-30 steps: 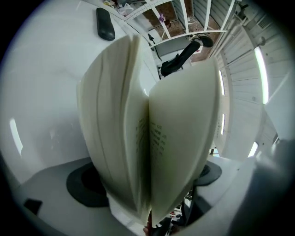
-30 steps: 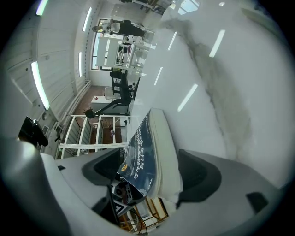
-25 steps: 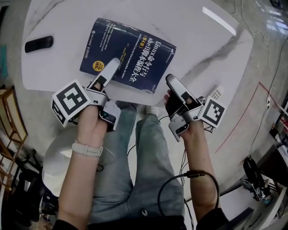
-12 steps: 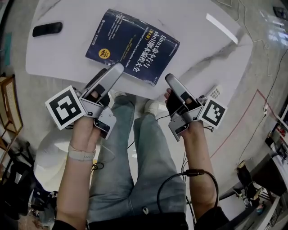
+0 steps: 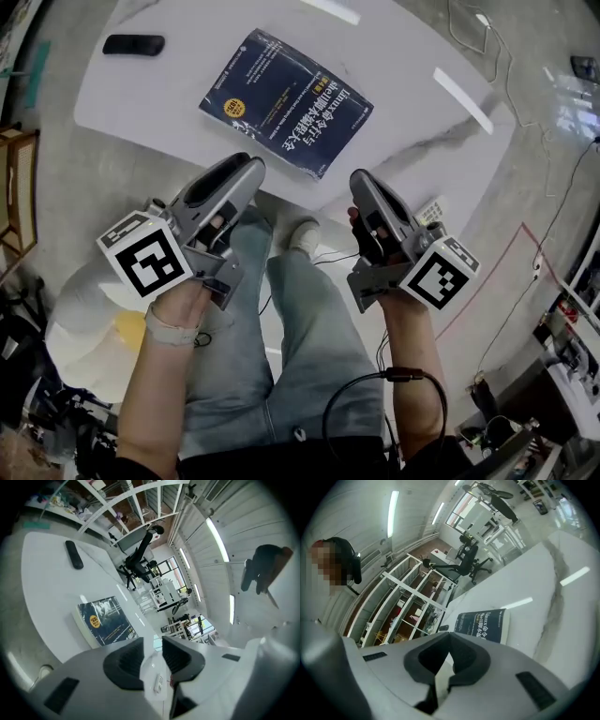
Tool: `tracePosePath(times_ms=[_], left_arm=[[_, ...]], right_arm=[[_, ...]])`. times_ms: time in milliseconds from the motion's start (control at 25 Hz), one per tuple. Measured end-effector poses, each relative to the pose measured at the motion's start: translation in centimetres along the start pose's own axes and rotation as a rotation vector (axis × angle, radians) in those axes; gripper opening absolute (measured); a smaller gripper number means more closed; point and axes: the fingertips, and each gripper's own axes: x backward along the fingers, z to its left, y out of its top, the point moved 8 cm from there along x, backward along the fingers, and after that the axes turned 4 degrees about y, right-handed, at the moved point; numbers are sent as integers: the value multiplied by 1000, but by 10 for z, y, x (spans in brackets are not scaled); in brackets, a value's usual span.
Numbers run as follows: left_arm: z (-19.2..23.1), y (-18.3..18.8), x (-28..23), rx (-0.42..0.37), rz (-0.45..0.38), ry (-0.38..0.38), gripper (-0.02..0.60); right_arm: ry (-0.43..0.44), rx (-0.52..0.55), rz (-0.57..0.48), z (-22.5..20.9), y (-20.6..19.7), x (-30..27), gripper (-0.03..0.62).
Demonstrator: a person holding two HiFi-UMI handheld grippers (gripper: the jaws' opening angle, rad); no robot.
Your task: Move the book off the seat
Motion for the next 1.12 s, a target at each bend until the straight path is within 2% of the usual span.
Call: tracePosePath(times_ms=[80, 120, 240, 360, 520, 680, 800, 880, 1120], left_arm=[[-12, -1, 11, -27, -51, -9, 22], [-20, -2, 15, -45, -67, -25, 6], [-54, -5, 26, -133, -96, -113, 5], [-96, -7, 43, -217, -127, -184, 5], [-155, -1, 66, -273, -153, -246, 5], [-213, 10, 85, -299, -189, -294, 5], [-257, 16, 97, -358, -194, -338, 5], [-281, 19, 105, -402, -192, -353, 5], [-346, 21, 136, -452, -248, -379, 5]], right_arm=[[22, 40, 4, 15, 7, 7, 14], [32, 65, 2, 24, 11, 12, 14], [64, 104, -15, 48, 26, 28, 14], [95, 90, -47, 76, 39, 49, 12], [145, 95, -82, 125, 57, 80, 12], [179, 149, -113, 174, 78, 113, 12], [199, 194, -143, 201, 93, 136, 12], [212, 217, -161, 215, 100, 149, 12], [261, 275, -199, 257, 110, 195, 12]])
